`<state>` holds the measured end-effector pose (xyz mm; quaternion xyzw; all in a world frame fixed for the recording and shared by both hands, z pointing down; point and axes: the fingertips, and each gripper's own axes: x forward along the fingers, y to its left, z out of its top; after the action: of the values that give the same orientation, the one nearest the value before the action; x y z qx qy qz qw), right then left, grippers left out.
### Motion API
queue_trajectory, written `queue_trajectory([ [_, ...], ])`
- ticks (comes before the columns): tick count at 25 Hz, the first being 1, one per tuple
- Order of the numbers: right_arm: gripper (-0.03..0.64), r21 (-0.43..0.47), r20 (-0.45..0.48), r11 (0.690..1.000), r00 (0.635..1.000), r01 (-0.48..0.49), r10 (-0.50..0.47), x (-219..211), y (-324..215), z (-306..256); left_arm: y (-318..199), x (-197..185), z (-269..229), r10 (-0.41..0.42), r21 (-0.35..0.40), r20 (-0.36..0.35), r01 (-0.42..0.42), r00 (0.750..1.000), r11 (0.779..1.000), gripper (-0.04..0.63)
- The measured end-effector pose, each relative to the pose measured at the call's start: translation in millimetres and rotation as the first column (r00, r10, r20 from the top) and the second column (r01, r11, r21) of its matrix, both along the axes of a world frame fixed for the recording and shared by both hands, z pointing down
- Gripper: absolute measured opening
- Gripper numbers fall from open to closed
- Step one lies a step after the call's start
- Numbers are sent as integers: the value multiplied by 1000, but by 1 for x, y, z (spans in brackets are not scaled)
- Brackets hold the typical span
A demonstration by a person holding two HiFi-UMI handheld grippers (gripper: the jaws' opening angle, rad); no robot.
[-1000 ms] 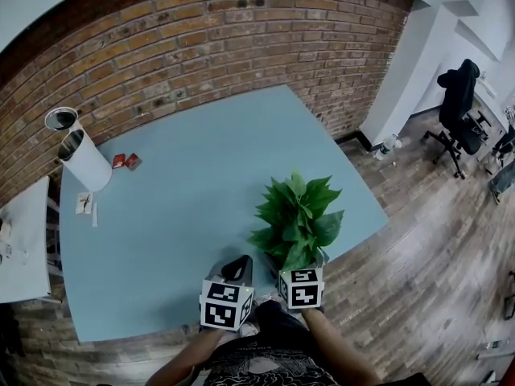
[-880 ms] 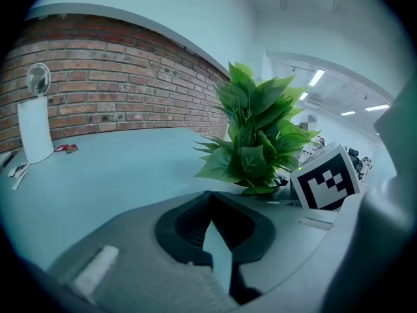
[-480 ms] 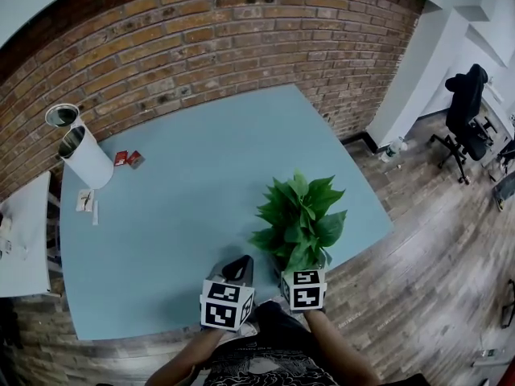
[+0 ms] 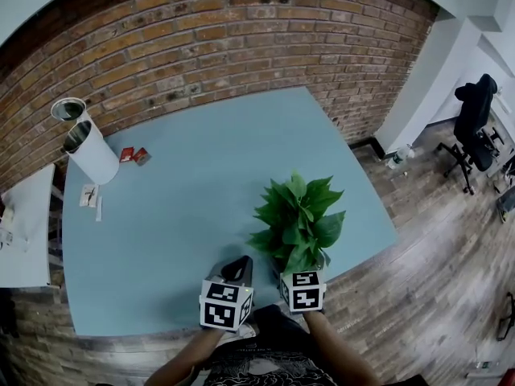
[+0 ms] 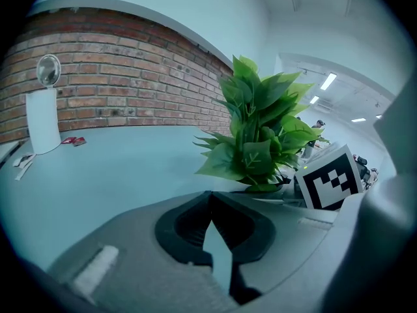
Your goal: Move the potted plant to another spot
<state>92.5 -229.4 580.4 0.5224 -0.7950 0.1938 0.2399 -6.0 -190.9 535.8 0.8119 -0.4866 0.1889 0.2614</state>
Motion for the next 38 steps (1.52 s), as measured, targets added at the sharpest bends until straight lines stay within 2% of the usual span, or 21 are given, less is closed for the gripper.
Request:
queue_trajectory([
  [19,436,1,-16,988,988,154,-154,-57,-26,4,-14,-42,6,-128,-10,3,128,992,992,-6],
  [38,434,-15,-26,948,947,319,-319,-115,-49,2,-25,-92,4,-300,-18,23,300,954,954,-8],
])
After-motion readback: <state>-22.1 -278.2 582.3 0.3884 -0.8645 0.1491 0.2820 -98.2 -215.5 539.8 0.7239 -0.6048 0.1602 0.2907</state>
